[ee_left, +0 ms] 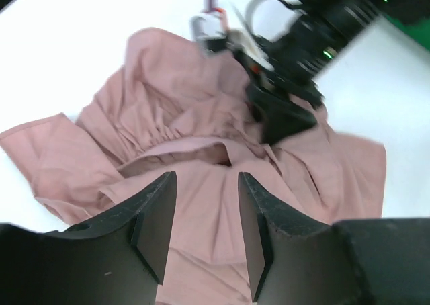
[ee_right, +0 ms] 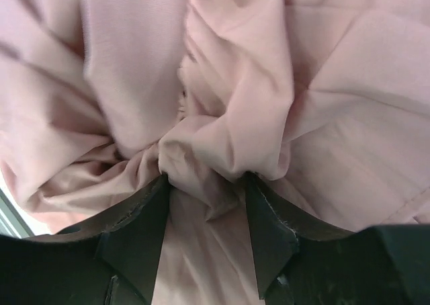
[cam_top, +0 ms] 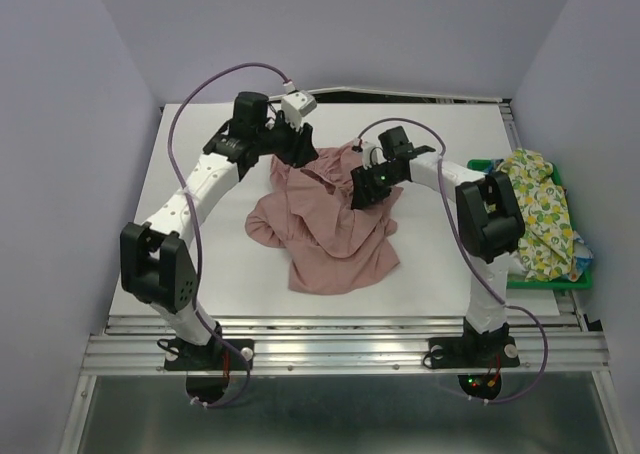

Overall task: Fold and stack the skirts
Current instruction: Flatten the skirt out

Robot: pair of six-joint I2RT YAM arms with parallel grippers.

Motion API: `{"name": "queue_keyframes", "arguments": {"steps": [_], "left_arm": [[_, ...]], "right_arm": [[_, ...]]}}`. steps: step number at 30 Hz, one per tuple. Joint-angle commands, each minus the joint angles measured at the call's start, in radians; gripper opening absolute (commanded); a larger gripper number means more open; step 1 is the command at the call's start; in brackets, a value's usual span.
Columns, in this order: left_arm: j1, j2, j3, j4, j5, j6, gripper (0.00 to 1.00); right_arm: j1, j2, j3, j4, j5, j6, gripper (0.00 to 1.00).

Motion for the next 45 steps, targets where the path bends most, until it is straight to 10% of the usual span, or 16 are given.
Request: {"name": "queue_keyframes", "arguments": {"steps": [1, 29, 45], "left_arm": [[-0.020, 0.143, 0.095, 0.032, -0.103, -0.243, 0.52], [0.003, 0.392, 0.132, 0.118, -0.249, -0.489, 0.59], [0.066, 0.411, 0.119, 0.070, -0.194, -0.302, 0.61]], "right_arm": [[0.004, -0.097, -0.022, 0.105, 0.012, 0.026, 0.55], [0.013, -0.220, 0.018, 0.215, 0.078, 0.180, 0.68], [0.156, -0.004, 0.212, 0.167, 0.212, 0.148, 0.68]]}}
